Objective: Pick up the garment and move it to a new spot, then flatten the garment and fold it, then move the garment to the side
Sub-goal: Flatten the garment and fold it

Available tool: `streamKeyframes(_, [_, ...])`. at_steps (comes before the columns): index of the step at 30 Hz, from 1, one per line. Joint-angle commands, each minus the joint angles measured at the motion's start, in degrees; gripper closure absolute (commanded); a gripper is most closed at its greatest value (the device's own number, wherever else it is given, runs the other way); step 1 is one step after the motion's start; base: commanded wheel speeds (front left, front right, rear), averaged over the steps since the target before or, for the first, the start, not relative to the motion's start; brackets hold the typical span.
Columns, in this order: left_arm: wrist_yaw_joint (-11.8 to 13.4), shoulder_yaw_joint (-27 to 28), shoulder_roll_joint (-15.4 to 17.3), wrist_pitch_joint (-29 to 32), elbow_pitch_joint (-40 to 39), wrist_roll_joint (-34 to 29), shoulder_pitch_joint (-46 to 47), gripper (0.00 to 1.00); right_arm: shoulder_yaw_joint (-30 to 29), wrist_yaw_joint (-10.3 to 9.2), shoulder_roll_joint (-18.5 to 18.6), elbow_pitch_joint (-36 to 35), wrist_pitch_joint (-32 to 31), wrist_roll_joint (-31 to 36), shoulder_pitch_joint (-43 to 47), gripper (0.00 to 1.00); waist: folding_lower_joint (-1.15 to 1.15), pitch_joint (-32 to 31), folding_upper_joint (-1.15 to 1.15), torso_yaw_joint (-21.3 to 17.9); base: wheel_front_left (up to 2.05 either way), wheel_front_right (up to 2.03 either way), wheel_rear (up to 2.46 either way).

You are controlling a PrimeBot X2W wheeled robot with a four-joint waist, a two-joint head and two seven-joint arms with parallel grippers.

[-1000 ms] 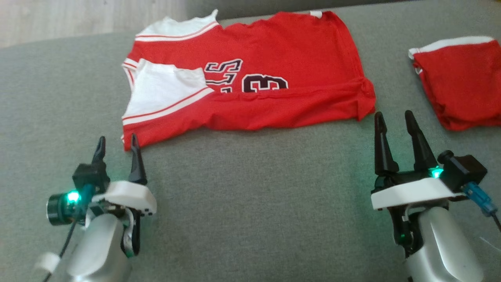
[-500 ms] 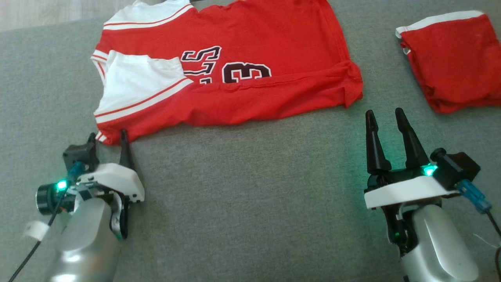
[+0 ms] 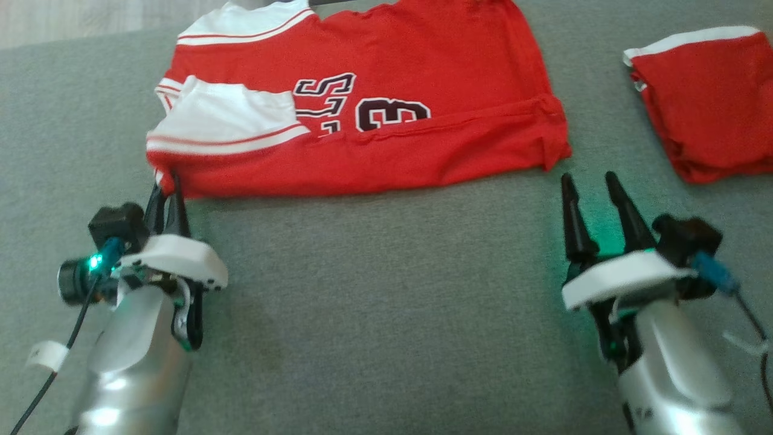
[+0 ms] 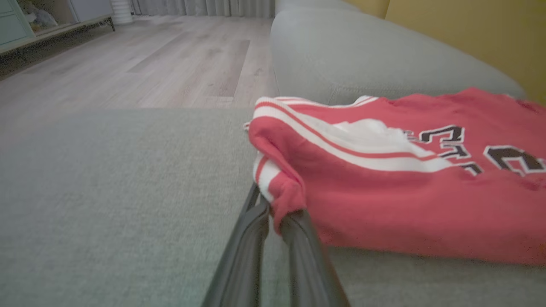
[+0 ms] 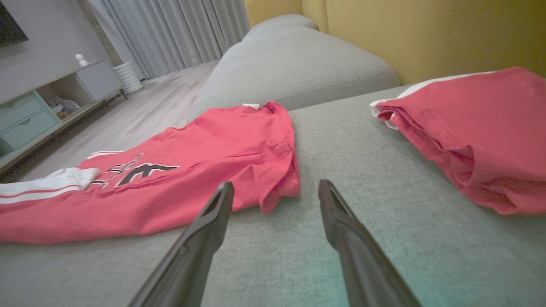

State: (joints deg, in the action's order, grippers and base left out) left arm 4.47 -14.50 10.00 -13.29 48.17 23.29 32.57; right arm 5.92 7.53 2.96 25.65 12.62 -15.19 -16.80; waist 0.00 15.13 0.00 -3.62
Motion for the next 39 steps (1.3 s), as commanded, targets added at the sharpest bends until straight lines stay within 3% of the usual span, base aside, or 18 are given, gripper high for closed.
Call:
streamKeyframes(1, [-0.40, 2.09, 1.32, -1.03, -2.92, 0.21, 1.73, 1.00, 0.40, -0.04, -0.08, 0.18, -1.15, -0.29, -3.68, 0.00, 0.00, -0.03, 0.00, 0.62, 0.00, 0.00, 0.00])
streamKeyframes(9, [-2.26, -0.65, -0.38, -1.65, -10.30, -2.54, 0.84, 1.00, -3.51, -0.04, -0.08, 17.50, -5.79, -1.68, -15.98, 0.00, 0.00, 1.25, 0.00, 3.75, 0.00, 0.00, 0.00])
streamKeyframes(17, [-2.44, -2.07, -0.93, -1.69, -11.94, -3.56, 0.07, 1.00, -5.85, -0.04, -0.08, 34.24, -6.59, 5.31, -24.49, 0.00, 0.00, 1.97, 0.00, 5.36, 0.00, 0.00, 0.00])
streamKeyframes(19, [-2.24, -2.11, -0.74, -1.69, -11.44, -3.58, -0.21, 1.00, -4.53, -0.04, -0.08, 36.43, -6.30, 6.19, -25.47, 0.76, 0.00, 1.64, 0.00, 5.37, 0.00, 0.00, 0.00])
streamKeyframes(20, [-2.16, -2.15, -0.61, -1.62, -11.04, -3.57, -0.42, 1.00, -3.83, -0.04, -0.08, 37.21, -5.91, 6.37, -25.73, 1.00, 0.00, 1.36, 0.00, 5.27, 0.00, 0.00, 0.00])
streamKeyframes(30, [-1.66, -2.78, 1.34, -0.10, -6.89, -3.39, -4.17, 1.00, -5.81, -0.04, -0.08, 41.02, -0.63, 11.58, -24.42, 1.00, 0.00, -4.23, 0.00, 3.17, 0.00, 0.00, 0.00])
streamKeyframes(39, [-2.84, -4.89, 2.44, 2.67, -7.12, -3.28, -9.44, 1.00, -10.24, -0.04, 0.27, 39.45, -2.39, 15.33, -19.62, 1.00, 0.00, -11.18, 0.00, 2.91, 0.00, 0.00, 0.00])
